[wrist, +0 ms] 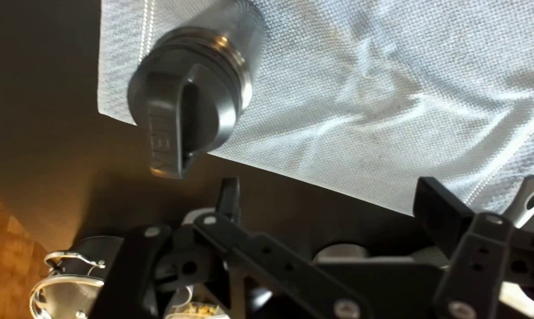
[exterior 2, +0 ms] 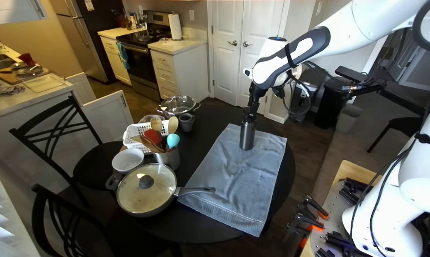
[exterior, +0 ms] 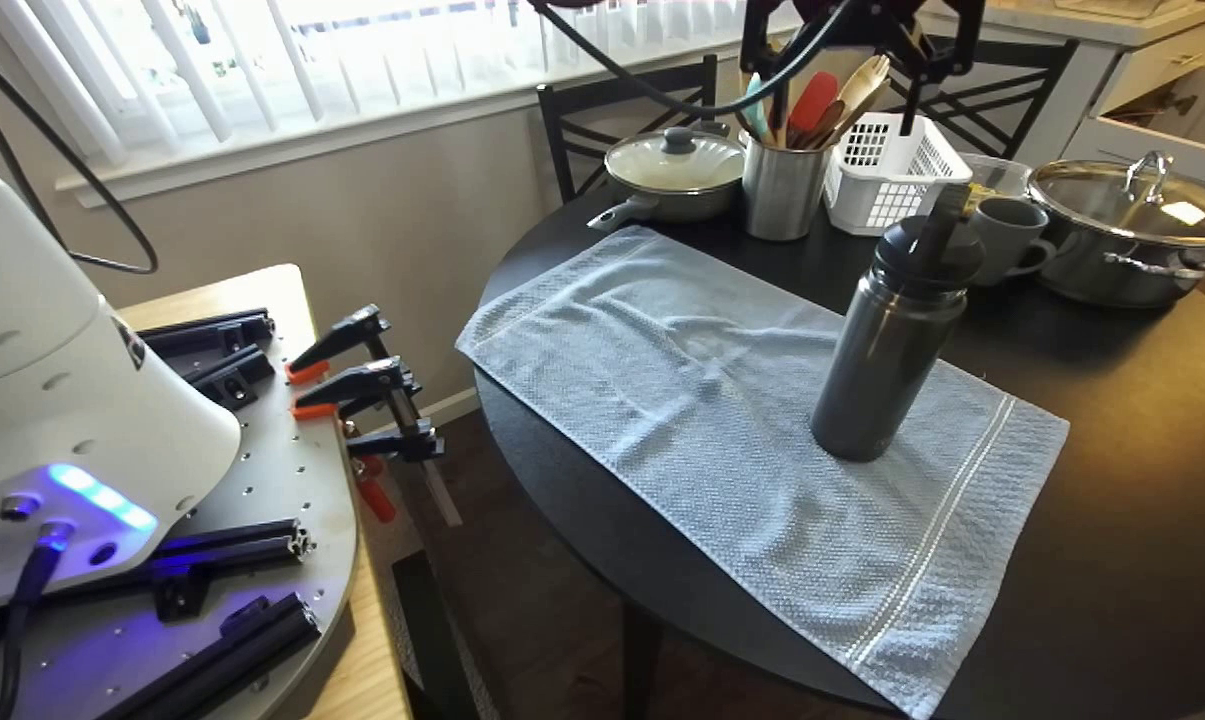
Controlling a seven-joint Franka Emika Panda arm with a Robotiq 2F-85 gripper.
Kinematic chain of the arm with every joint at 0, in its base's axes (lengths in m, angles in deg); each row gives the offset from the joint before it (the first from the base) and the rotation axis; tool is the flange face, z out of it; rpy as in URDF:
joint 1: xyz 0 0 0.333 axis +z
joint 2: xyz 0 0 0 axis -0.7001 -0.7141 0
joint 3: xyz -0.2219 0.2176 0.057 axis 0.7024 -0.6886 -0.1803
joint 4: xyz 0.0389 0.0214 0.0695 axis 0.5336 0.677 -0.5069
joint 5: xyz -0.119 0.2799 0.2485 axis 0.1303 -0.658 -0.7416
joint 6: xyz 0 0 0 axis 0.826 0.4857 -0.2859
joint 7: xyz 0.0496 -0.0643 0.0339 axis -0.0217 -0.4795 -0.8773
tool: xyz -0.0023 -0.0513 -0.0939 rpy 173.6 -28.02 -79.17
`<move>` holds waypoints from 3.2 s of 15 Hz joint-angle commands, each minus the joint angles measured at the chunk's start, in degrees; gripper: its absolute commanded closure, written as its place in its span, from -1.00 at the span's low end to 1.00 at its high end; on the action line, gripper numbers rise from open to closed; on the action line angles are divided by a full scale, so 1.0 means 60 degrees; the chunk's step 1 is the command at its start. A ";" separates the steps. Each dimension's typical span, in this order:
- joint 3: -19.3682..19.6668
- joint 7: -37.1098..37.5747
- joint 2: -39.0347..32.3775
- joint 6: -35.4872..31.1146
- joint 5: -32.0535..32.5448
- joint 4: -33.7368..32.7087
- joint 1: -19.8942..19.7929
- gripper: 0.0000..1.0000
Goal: Remove the lid from the bottle.
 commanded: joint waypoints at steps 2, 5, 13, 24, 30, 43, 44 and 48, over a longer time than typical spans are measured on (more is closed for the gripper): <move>-0.0103 0.0557 -0.0783 -0.0128 0.1058 -0.0858 -0.0768 -1.00; -0.0097 0.0898 -0.1098 -0.0087 0.1485 -0.1273 -0.1064 -1.00; -0.0531 0.2081 -0.2275 0.0512 0.1075 -0.2628 -0.1516 -1.00; -0.0939 0.2426 -0.2762 0.2256 0.1149 -0.4055 -0.1830 -1.00; -0.1022 0.2395 -0.3054 0.2788 0.1158 -0.4223 -0.1802 -1.00; -0.1066 0.2287 -0.3286 0.2824 0.1286 -0.4492 -0.1844 0.12; -0.1065 0.2259 -0.3273 0.2851 0.1290 -0.4516 -0.1855 0.27; -0.1042 0.2198 -0.3222 0.2901 0.1340 -0.4605 -0.1896 0.79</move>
